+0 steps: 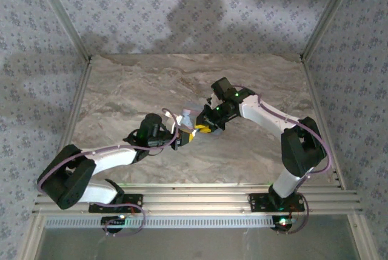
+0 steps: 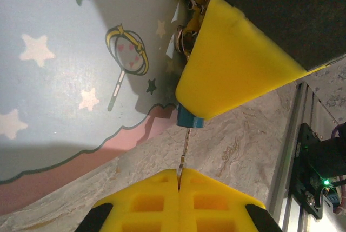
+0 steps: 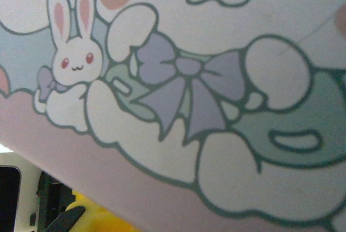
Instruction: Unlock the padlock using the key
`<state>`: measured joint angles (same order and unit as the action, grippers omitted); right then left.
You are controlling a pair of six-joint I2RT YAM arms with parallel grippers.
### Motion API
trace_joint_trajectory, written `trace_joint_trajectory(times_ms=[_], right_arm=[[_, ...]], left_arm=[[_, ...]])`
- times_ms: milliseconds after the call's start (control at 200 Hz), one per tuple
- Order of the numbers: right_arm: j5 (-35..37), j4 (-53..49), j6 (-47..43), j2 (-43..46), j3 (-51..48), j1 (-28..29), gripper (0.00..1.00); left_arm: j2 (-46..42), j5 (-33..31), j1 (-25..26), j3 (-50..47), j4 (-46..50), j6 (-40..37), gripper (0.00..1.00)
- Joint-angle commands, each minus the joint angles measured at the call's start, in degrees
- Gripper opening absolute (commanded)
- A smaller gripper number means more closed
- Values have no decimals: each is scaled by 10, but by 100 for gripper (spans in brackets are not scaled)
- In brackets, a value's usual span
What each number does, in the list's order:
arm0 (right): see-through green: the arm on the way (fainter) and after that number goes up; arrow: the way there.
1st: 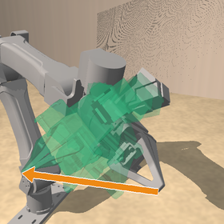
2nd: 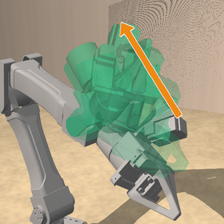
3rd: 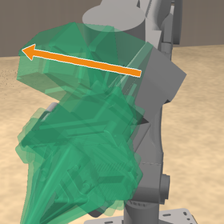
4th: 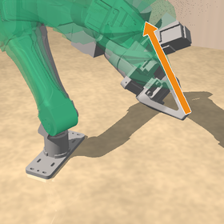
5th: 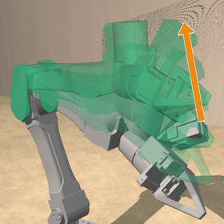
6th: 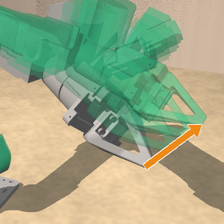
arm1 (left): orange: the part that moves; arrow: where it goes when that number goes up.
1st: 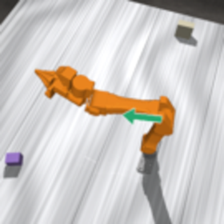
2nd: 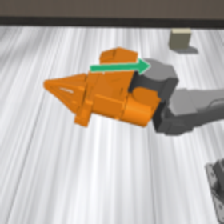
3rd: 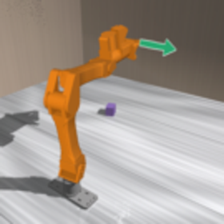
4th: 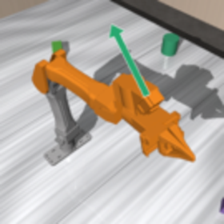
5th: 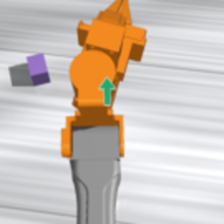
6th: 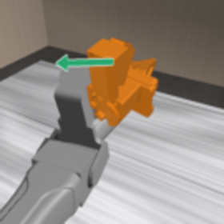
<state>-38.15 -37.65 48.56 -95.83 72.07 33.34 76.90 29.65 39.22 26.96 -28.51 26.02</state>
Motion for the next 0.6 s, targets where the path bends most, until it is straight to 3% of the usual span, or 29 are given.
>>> trace_joint_trajectory(times_ms=[0,165,465,595], right_arm=[[-23,5,5,0,-4,12,0],[-24,10,9,-1,-9,17,0],[7,-5,13,-3,-13,29,0],[29,2,20,-4,-22,32,0]], left_arm=[[12,21,-4,40,-31,1,0],[20,20,-4,48,-51,17,0],[6,-65,-8,45,-49,4,0],[13,-60,-13,43,-55,-1,0]])
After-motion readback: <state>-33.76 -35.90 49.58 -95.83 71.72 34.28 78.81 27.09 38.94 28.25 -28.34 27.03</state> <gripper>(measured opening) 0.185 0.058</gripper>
